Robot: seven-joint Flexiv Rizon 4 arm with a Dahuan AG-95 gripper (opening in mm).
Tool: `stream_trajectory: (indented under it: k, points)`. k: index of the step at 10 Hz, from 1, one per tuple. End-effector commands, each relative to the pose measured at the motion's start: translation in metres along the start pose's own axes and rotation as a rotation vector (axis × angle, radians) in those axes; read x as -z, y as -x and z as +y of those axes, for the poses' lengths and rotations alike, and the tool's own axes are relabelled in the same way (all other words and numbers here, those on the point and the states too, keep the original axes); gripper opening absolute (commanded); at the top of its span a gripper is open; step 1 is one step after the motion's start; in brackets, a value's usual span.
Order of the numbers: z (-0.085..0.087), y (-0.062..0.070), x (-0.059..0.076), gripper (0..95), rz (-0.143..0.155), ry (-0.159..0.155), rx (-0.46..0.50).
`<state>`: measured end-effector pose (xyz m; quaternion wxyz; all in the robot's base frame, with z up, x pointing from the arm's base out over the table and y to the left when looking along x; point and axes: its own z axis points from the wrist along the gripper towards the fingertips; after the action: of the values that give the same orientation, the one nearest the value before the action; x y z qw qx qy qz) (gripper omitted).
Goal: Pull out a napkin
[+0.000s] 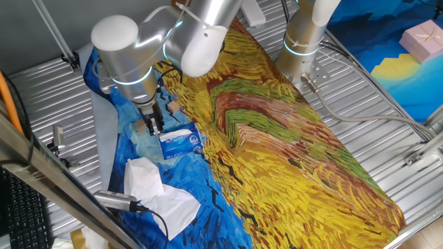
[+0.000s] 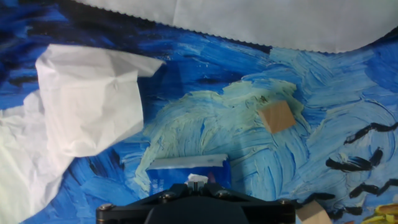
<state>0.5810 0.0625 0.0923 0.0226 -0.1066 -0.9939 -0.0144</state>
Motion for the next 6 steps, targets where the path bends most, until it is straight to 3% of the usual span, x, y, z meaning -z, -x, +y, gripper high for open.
stream_trajectory:
  k: [1,6]
  points:
    - [0.0001,-0.0005,-0.0016,0.0,0.001,0.012,-0.004]
    - [0.0002,-0.0005,-0.0039,0.0,0.002,0.017,-0.032]
